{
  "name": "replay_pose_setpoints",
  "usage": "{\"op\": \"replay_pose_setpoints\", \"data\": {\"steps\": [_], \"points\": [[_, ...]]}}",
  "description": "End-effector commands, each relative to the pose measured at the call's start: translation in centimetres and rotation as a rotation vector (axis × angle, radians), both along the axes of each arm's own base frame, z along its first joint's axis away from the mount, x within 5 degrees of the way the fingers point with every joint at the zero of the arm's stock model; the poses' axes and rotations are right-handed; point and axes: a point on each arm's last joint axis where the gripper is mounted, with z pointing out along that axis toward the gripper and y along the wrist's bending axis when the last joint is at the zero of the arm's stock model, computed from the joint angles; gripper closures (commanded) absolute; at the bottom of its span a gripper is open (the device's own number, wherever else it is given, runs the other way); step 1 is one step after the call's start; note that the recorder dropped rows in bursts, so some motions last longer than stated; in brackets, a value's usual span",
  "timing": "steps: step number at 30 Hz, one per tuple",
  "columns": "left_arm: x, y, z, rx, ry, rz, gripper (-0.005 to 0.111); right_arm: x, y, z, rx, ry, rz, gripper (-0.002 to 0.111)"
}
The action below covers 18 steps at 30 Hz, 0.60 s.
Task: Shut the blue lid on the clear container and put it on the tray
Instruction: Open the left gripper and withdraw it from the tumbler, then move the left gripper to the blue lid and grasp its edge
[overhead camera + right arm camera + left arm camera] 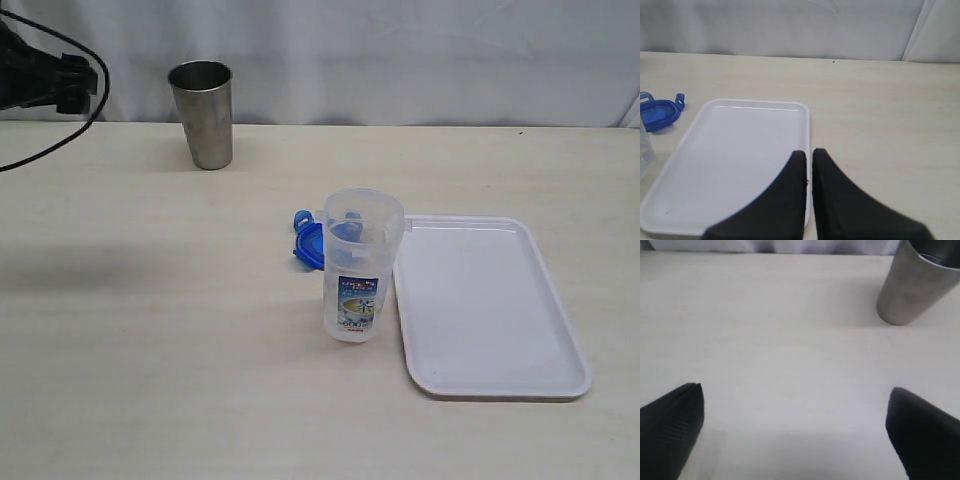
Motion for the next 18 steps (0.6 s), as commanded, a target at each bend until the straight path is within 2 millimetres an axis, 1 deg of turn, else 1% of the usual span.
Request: {"op": "replay_pose_setpoints", "data": {"steps": [1, 2, 5, 6, 7, 8, 9, 10, 11, 12, 14, 16, 18], "points": [[-0.2, -1.5, 0.2, -0.118, 0.115, -0.084, 0.015, 0.0, 0.0, 0.0, -0.001, -0.008, -0.003, 0.104], [-0.2, -1.7, 0.2, -0.140, 0.124, -0.078, 0.015, 0.0, 0.0, 0.0, -0.001, -0.008, -0.003, 0.104], [-0.2, -1.7, 0.0, -0.125, 0.130, -0.097, 0.015, 0.0, 0.0, 0.0, -0.001, -0.008, -0.003, 0.104], [-0.1, -1.7, -0.3, -0.114, 0.145, -0.111, 0.017, 0.0, 0.0, 0.0, -0.001, -0.008, -0.003, 0.104], [-0.1, -1.8, -0.5, -0.118, 0.156, -0.117, 0.022, 0.0, 0.0, 0.0, -0.001, -0.008, -0.003, 0.104], [0.1, -1.9, -1.0, -0.127, 0.172, -0.123, 0.035, 0.0, 0.0, 0.0, -0.001, -0.008, -0.003, 0.104], [0.2, -2.1, -1.2, -0.127, 0.174, -0.145, 0.041, 0.0, 0.0, 0.0, -0.001, -0.008, -0.003, 0.104], [0.5, -2.7, -1.8, -0.126, 0.176, -0.196, 0.052, 0.0, 0.0, 0.0, -0.001, -0.008, -0.003, 0.104], [0.7, -2.9, -2.1, -0.133, 0.176, -0.209, 0.053, 0.0, 0.0, 0.0, -0.001, -0.008, -0.003, 0.104], [1.0, -3.5, -2.7, -0.194, 0.174, -0.209, 0.053, 0.0, 0.0, 0.0, -0.001, -0.008, -0.003, 0.104], [1.6, -4.2, -3.7, -0.268, 0.173, -0.189, 0.050, 0.0, 0.0, 0.0, -0.001, -0.008, -0.003, 0.104], [2.1, -4.8, -5.1, -0.294, 0.194, -0.177, 0.047, 0.0, 0.0, 0.0, -0.001, -0.008, -0.003, 0.104], [2.4, -5.7, -7.2, -0.289, 0.244, -0.192, 0.046, 0.0, 0.0, 0.0, -0.001, -0.008, -0.003, 0.104]]}}
